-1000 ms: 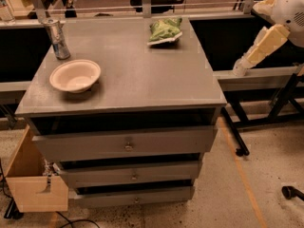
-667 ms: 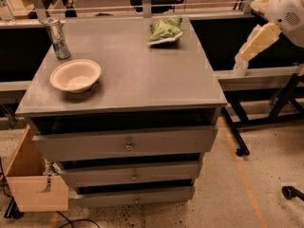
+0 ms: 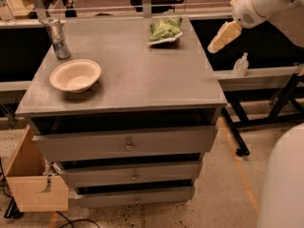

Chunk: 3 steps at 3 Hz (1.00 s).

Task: Pick green jalapeno chip bag

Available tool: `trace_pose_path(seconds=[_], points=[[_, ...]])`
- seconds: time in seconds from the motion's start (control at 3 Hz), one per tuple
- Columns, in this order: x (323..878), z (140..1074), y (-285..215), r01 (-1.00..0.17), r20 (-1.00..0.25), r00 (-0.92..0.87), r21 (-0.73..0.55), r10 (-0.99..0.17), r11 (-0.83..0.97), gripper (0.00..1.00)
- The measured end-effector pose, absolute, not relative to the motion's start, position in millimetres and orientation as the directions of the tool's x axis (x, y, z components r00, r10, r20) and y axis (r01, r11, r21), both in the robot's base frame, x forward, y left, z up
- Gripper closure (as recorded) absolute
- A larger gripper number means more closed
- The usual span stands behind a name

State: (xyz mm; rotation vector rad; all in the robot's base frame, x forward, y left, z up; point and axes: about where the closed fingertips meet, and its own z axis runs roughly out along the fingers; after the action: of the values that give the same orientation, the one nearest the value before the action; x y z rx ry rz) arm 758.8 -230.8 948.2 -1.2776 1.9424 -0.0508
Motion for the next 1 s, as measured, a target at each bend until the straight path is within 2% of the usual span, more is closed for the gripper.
trace_pose_path(seconds=[0.33,1.0], points=[[813.5,918.4,-218.4,-0.709,-0.578,-0.224,-0.456,-0.785,0.538,0.0],[851.7,895.8,-166.7,-0.74,-0.628,-0.188,-0.415,-0.755,0.529,0.0]])
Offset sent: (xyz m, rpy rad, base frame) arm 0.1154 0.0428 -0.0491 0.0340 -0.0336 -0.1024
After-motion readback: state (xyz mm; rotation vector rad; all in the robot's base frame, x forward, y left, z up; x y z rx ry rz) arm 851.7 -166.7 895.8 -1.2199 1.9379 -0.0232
